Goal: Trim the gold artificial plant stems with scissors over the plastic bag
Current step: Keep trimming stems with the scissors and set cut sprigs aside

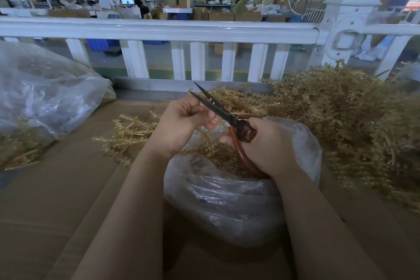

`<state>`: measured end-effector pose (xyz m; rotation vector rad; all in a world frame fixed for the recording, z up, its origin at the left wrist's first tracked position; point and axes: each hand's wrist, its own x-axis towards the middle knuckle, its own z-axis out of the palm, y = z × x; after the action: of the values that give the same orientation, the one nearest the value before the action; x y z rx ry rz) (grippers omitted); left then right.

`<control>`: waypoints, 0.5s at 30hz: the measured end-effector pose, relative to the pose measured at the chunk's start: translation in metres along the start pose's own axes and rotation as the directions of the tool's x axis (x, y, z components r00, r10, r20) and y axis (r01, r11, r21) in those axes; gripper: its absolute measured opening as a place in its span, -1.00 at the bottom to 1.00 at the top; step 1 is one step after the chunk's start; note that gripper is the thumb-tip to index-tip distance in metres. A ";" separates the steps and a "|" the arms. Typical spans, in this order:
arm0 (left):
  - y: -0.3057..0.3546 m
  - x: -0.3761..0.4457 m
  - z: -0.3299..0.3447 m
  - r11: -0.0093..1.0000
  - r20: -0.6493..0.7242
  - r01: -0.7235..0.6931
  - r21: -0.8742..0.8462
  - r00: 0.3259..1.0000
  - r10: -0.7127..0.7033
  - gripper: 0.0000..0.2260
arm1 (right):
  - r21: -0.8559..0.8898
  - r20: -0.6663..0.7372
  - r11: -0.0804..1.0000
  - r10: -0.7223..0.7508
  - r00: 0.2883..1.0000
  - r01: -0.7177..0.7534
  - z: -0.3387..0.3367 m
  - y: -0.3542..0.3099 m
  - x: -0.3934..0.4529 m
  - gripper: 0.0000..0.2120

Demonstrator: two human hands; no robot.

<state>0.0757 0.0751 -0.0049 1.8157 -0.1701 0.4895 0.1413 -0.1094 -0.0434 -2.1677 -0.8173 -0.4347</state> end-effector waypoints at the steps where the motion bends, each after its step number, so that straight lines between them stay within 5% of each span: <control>1: 0.000 0.000 0.000 1.000 0.001 0.001 -0.002 1.000 -0.001 -0.88 | 0.011 0.006 1.000 0.005 1.000 -0.005 0.000 0.000 0.000 -0.59; 15: -0.005 0.001 0.000 0.995 0.032 0.036 0.095 0.999 -0.040 -0.89 | 0.012 0.040 0.999 0.049 0.998 -0.050 0.003 0.003 0.000 -0.50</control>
<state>0.0786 0.0765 -0.0086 1.9165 -0.1374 0.4465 0.1436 -0.1088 -0.0468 -2.1858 -0.7846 -0.3611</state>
